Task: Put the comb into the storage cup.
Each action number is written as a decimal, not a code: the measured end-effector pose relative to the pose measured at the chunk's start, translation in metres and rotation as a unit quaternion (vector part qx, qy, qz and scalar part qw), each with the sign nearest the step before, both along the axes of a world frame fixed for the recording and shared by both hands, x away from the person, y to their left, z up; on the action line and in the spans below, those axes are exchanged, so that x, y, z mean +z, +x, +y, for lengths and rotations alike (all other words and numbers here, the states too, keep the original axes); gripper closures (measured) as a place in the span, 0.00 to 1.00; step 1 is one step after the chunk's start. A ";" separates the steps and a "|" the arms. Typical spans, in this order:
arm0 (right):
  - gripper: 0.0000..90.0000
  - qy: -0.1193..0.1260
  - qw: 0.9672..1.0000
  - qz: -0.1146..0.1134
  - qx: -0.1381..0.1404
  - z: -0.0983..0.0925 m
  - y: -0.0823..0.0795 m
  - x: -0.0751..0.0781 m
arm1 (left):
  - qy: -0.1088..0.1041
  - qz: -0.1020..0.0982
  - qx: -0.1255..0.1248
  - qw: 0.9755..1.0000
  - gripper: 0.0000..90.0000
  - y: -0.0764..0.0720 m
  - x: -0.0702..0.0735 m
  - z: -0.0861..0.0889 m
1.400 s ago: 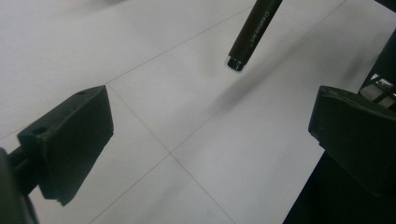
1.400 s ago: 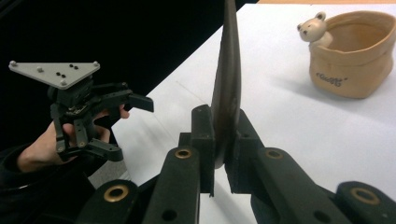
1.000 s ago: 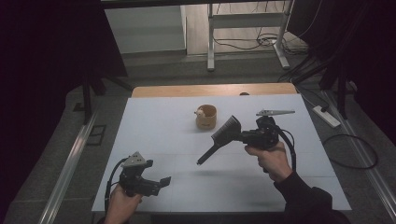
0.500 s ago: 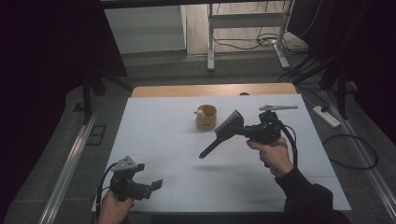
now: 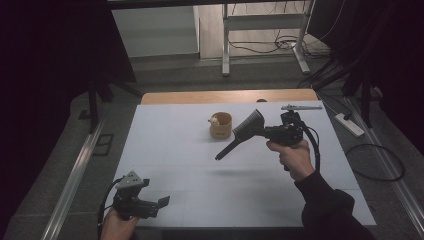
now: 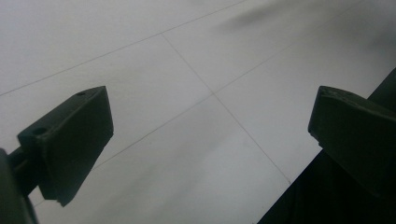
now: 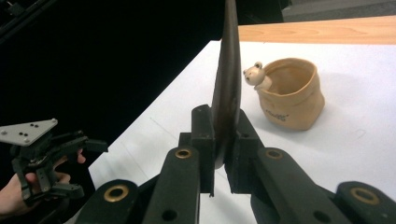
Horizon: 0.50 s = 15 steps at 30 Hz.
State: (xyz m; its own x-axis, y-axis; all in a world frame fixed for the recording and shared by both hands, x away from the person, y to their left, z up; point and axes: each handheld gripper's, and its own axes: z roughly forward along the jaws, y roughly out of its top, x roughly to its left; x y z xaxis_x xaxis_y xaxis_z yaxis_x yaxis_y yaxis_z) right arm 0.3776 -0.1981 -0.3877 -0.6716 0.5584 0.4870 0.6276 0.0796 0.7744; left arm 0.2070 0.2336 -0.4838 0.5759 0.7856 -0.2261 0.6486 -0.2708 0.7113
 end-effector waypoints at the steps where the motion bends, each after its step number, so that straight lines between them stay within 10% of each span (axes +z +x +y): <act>1: 0.93 0.002 1.000 0.000 -0.001 -0.001 0.001 0.001 | -0.001 0.000 0.001 1.000 0.01 0.000 0.000 0.000; 15: 0.93 0.016 1.000 0.000 -0.027 -0.010 0.021 0.011 | 0.010 0.002 0.002 1.000 0.02 0.000 0.000 -0.001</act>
State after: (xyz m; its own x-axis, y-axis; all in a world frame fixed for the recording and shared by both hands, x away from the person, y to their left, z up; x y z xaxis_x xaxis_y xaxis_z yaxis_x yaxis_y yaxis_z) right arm 0.3989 -0.2084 -0.3766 -0.6404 0.5789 0.5047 0.6304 0.0209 0.7760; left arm 0.2068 0.2325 -0.4837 0.5713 0.7926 -0.2131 0.6532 -0.2819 0.7028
